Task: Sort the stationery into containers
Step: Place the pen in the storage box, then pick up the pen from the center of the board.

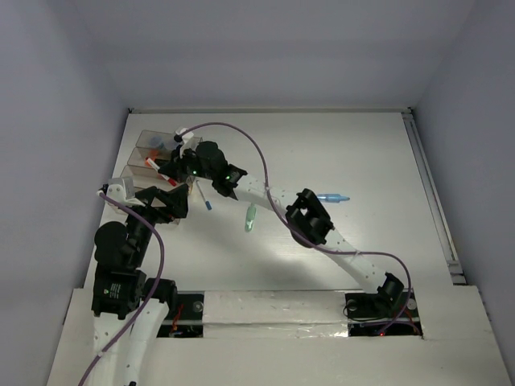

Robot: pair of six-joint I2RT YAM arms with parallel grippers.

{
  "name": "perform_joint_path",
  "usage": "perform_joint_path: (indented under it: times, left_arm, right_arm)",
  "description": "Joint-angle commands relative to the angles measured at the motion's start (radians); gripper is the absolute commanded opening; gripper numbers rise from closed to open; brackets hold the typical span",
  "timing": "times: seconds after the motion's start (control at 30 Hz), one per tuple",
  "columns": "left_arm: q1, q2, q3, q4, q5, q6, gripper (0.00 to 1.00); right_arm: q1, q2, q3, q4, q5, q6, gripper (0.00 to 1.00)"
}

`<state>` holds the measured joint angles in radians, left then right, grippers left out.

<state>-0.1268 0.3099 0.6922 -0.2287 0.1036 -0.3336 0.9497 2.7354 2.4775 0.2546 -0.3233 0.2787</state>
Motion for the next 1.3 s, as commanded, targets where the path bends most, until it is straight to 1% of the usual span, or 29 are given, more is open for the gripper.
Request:
perform_joint_path:
  times: [0.0,0.23,0.33,0.43,0.47,0.53,0.57,0.67,0.7,0.77,0.83,0.87,0.9,0.93,0.97,1.0,1.07,1.1,1.17,1.27]
  left_arm:
    - [0.006,-0.009,0.012,0.040,0.013,0.001,0.99]
    - [0.006,-0.009,0.012,0.043,0.016,0.001,0.99]
    - [0.006,-0.009,0.012,0.042,0.016,0.001,0.99]
    - [0.006,-0.011,0.012,0.042,0.015,0.001,0.99]
    - [0.006,-0.011,0.012,0.042,0.015,-0.001,0.99]
    - [0.006,-0.011,0.012,0.043,0.016,0.001,0.99]
    - [0.006,-0.011,0.012,0.043,0.018,-0.001,0.99]
    - [0.006,-0.009,0.012,0.045,0.018,0.001,0.99]
    - [0.006,-0.009,0.012,0.045,0.016,0.001,0.99]
    - [0.006,-0.009,0.012,0.045,0.016,0.001,0.99]
    - [0.006,-0.009,0.012,0.042,0.015,-0.001,0.99]
    - [0.006,-0.008,0.012,0.043,0.015,-0.001,0.99]
    - [0.006,-0.009,0.012,0.043,0.013,-0.001,0.99]
    - [0.006,-0.009,0.012,0.042,0.015,-0.001,0.99]
    - [0.006,-0.011,0.013,0.040,0.012,-0.001,0.99]
    - [0.006,-0.012,0.013,0.040,0.010,-0.001,0.99]
    - [0.006,-0.015,0.012,0.042,0.011,-0.002,0.99]
    - [0.006,-0.017,0.013,0.042,0.010,-0.001,0.99]
    - [0.006,-0.020,0.013,0.042,0.010,-0.002,0.99]
    - [0.006,-0.018,0.012,0.042,0.007,-0.001,0.99]
  right_arm:
    - [0.001,0.027,0.020,0.038,-0.008,-0.033,0.00]
    - [0.001,0.030,0.029,0.026,-0.003,-0.073,0.01]
    - [0.001,0.033,0.027,0.014,-0.011,-0.088,0.06]
    - [0.001,0.029,0.012,0.017,-0.020,-0.090,0.19]
    - [0.001,0.027,0.009,0.018,-0.022,-0.090,0.26]
    - [0.001,0.024,0.004,0.015,-0.023,-0.092,0.31]
    - [0.001,0.021,0.001,0.015,-0.026,-0.092,0.38]
    - [0.001,-0.009,-0.023,0.020,-0.033,-0.095,0.50]
    - [0.001,-0.023,-0.037,0.032,-0.033,-0.095,0.51]
    - [0.001,-0.074,-0.093,0.047,-0.022,-0.099,0.54]
    - [0.001,-0.120,-0.143,0.061,0.001,-0.098,0.54]
    - [0.001,-0.152,-0.232,0.078,0.027,-0.093,0.54]
    - [0.001,-0.233,-0.297,0.099,0.049,-0.085,0.54]
    - [0.001,-0.277,-0.366,0.156,0.073,-0.078,0.54]
    - [0.001,-0.327,-0.520,0.194,0.108,-0.066,0.54]
    - [0.001,-0.420,-0.602,0.269,0.124,-0.062,0.54]
    - [0.001,-0.498,-0.733,0.308,0.185,-0.050,0.54]
    - [0.001,-0.529,-0.829,0.317,0.199,-0.050,0.54]
    - [0.001,-0.594,-0.899,0.311,0.217,-0.046,0.55]
    - [0.001,-0.626,-0.974,0.220,0.283,-0.015,0.56]
